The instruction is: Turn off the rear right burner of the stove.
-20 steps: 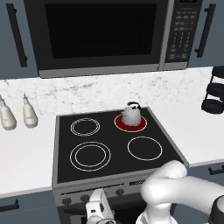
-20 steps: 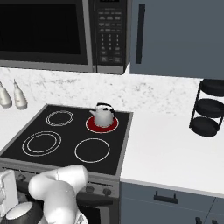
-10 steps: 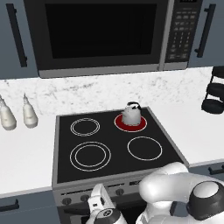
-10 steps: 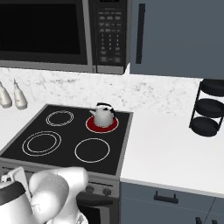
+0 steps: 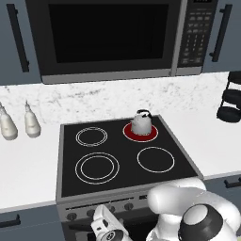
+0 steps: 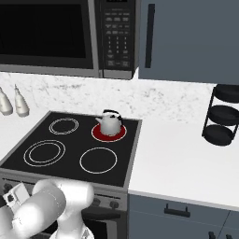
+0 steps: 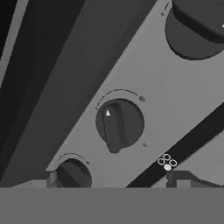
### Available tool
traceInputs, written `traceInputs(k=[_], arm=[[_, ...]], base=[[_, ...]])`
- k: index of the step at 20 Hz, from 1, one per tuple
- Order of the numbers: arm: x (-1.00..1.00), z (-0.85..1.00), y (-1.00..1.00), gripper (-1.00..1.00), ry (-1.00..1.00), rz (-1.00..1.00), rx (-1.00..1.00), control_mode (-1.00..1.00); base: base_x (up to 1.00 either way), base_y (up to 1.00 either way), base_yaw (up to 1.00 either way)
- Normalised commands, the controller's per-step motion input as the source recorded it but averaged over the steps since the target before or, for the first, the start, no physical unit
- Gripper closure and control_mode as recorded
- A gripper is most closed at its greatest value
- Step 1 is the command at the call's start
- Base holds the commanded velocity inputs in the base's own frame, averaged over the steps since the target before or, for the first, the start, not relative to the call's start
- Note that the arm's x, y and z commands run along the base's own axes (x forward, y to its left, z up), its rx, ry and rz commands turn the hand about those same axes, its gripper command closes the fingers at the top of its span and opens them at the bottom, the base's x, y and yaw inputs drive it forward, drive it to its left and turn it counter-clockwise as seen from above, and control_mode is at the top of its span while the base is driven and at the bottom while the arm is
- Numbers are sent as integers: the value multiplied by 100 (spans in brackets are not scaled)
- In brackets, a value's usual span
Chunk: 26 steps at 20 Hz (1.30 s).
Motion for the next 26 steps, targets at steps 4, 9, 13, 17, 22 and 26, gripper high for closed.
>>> traceInputs(k=[4, 9, 13, 17, 22, 26], arm=[[18, -22, 14, -100, -9, 1, 0, -100], [14, -30, 4, -100, -9, 2, -2, -100], [15, -10, 0, -100, -8, 0, -1, -100], [9, -1, 0, -100, -2, 0, 0, -100], [10, 1, 0, -100, 0, 0, 0, -100], [0, 0, 0, -100, 0, 0, 0, -100]], base=[[0, 0, 0], [0, 0, 0], [0, 0, 0], [0, 0, 0], [0, 0, 0], [0, 0, 0]])
